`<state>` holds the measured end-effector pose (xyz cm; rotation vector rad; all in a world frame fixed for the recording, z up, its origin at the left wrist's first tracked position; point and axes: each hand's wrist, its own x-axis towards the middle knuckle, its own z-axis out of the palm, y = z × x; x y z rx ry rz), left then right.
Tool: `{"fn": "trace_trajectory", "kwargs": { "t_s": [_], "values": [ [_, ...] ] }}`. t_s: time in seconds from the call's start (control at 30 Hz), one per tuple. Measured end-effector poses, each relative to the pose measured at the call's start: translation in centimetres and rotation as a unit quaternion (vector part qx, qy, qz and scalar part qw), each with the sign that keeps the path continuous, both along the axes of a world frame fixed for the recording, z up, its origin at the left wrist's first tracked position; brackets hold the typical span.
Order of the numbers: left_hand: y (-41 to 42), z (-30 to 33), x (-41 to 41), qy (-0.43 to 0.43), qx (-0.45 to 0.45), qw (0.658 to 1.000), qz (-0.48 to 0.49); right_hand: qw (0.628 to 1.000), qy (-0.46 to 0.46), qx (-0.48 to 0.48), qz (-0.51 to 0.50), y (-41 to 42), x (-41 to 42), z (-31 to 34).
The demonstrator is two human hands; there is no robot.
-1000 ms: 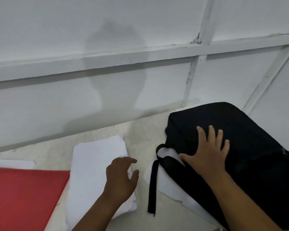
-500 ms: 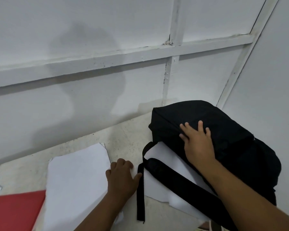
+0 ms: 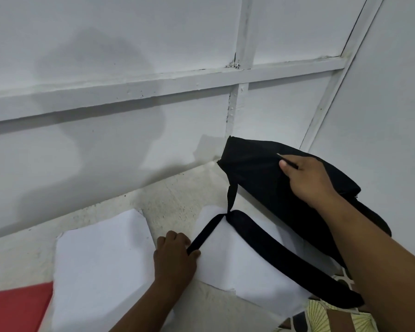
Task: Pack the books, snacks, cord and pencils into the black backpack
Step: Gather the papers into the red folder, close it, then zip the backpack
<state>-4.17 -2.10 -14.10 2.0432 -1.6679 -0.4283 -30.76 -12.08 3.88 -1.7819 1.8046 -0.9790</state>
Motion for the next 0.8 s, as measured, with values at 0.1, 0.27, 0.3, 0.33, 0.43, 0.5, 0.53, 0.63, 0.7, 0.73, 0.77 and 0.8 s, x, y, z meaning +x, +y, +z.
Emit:
{"fn": "trace_trajectory", "kwargs": {
  "t_s": [0.1,0.27,0.3,0.33,0.43,0.5,0.53,0.63,0.7,0.73,0.77,0.8],
  "values": [
    [-0.2,0.4,0.4,0.037,-0.003,0.999,0.005,1.0,0.003,-0.002,0.0,0.2,0.5,0.0],
    [-0.9,0.9,1.7,0.123,0.001,0.992,-0.004,1.0,0.0,0.013,0.013,0.5,0.8,-0.8],
    [-1.0,1.0,2.0,0.134,0.003,0.991,-0.002,1.0,0.0,0.015,0.016,0.5,0.9,-1.1],
    [-1.2,1.3,2.3,0.155,0.009,0.988,0.011,1.0,0.003,0.015,0.018,0.5,0.9,-1.5],
    [-1.4,3.0,3.8,0.322,0.073,0.942,0.064,0.999,0.013,0.028,0.027,0.4,1.2,-2.8],
    [-1.6,4.2,5.2,0.405,0.087,0.907,0.074,0.999,0.019,0.035,0.035,0.6,1.6,-4.1],
    [-1.6,4.8,5.9,0.415,0.081,0.903,0.078,0.998,0.033,0.035,0.038,0.8,1.9,-4.9],
    [-1.2,6.2,7.7,0.449,0.051,0.885,0.107,0.994,0.094,0.022,0.048,1.4,3.0,-7.2],
    [-0.9,7.2,8.6,0.48,0.021,0.865,0.146,0.991,0.124,0.007,0.047,1.8,3.7,-8.3],
    [-0.6,7.8,9.1,0.489,0.004,0.856,0.168,0.988,0.147,-0.002,0.047,2.0,3.9,-8.8],
    [-0.4,8.2,9.6,0.5,-0.013,0.844,0.193,0.983,0.177,-0.012,0.046,2.2,4.1,-9.3],
    [-0.1,8.6,10.0,0.516,-0.028,0.826,0.225,0.976,0.21,-0.02,0.046,2.4,4.3,-9.9]
  ]
}}
